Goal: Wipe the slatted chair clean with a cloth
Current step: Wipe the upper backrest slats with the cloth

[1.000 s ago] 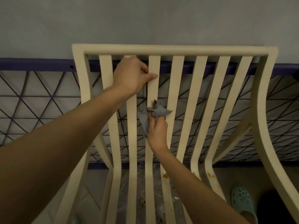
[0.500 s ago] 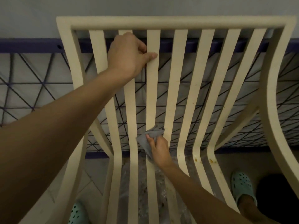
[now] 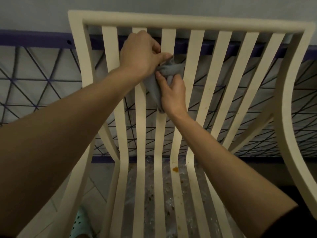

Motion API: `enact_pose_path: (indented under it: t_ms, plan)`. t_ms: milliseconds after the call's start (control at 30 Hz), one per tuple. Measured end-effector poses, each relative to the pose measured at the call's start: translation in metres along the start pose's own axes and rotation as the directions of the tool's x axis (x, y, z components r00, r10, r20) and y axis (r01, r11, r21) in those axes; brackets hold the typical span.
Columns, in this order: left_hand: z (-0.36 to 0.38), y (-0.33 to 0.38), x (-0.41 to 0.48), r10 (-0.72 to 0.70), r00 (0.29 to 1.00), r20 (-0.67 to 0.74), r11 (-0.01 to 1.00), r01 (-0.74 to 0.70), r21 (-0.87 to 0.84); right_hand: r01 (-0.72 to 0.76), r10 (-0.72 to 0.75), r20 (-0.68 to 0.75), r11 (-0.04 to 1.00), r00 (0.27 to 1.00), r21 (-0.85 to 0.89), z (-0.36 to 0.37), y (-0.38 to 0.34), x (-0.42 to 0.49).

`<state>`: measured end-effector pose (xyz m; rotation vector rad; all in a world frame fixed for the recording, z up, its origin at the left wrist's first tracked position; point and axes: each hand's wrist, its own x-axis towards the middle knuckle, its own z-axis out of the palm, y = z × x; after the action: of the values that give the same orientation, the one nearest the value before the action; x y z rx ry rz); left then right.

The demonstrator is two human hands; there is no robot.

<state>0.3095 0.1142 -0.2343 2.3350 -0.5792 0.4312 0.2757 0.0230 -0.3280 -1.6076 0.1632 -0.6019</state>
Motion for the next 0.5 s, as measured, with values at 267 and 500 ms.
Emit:
enact_pose_path:
  t_ms: [267, 500]
  plan:
    - [0.010, -0.008, -0.001, 0.014, 0.997, -0.075, 1.000, -0.015, -0.012, 0.070, -0.070, -0.076, 0.998, 0.995, 0.001, 0.008, 0.058, -0.038]
    - [0.013, -0.013, -0.004, 0.036, 0.998, -0.059, 0.995, -0.041, -0.086, -0.140, 0.141, -0.003, 0.980, 0.990, -0.140, -0.003, 0.123, -0.102]
